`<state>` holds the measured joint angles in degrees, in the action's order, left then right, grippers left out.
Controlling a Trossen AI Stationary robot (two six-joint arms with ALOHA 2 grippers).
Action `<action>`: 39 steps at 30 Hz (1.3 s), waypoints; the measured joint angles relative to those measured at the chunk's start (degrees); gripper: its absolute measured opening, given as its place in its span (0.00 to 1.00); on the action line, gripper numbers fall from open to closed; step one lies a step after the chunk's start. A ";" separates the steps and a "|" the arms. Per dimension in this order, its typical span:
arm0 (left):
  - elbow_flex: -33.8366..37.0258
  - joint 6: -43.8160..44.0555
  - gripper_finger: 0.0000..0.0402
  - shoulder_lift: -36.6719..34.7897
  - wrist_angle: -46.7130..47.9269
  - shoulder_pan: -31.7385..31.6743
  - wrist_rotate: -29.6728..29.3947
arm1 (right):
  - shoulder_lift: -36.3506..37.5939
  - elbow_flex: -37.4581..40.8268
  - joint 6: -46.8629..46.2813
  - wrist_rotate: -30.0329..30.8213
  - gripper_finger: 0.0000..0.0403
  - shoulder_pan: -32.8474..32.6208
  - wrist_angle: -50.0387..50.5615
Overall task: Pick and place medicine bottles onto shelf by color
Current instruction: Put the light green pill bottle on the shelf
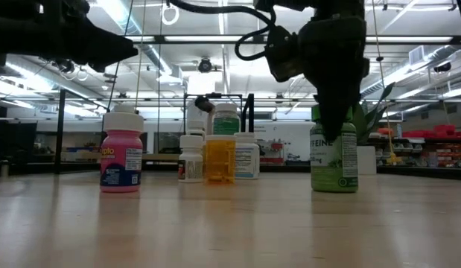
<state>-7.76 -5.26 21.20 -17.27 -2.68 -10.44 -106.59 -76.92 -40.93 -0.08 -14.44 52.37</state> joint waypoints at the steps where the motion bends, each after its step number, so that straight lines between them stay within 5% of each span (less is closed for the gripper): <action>1: 0.41 -0.25 0.46 -0.44 0.05 0.35 -0.71 | -0.03 -0.01 0.44 0.03 0.63 0.00 0.03; 10: 0.76 -2.74 0.46 -3.78 1.57 4.42 -2.88 | -0.16 -0.07 5.38 1.58 0.62 0.28 -0.51; 14: 0.76 -2.92 0.46 -3.57 4.55 6.97 0.79 | -0.04 -1.23 9.33 2.20 0.62 1.73 1.11; 28: 0.76 6.64 0.46 -3.60 7.90 12.37 5.80 | 0.11 -22.96 34.40 4.37 0.61 7.06 9.57; 39: 0.73 15.16 0.47 -3.38 10.03 14.11 6.05 | -0.26 -31.90 52.21 3.96 0.61 13.90 2.07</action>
<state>-7.03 9.90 17.82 -7.23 11.42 -4.39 -106.85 -108.82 11.28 3.88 -0.54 54.45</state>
